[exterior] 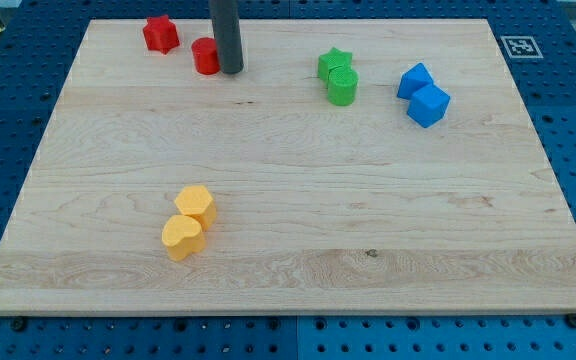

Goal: Separate the blue blocks

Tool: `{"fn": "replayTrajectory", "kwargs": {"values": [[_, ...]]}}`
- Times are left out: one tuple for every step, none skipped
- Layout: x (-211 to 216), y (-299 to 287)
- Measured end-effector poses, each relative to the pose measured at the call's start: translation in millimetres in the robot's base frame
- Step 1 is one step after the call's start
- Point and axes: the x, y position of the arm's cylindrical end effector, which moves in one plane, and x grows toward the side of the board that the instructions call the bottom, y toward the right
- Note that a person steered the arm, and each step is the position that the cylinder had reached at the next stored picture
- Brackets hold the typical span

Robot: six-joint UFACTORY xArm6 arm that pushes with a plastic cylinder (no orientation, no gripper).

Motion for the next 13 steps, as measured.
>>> {"fn": "replayTrajectory", "kwargs": {"values": [[0.0, -5.0], [-1.2, -18.4], [-10.7, -29.4], [-24.8, -30.2], [-32.7, -36.5], [-33.5, -49.7], [-33.5, -52.8], [-21.0, -28.6], [0.1, 24.6], [-18.9, 58.2], [-50.4, 84.1], [-53.0, 139.6], [-45.8, 204.2]]}}
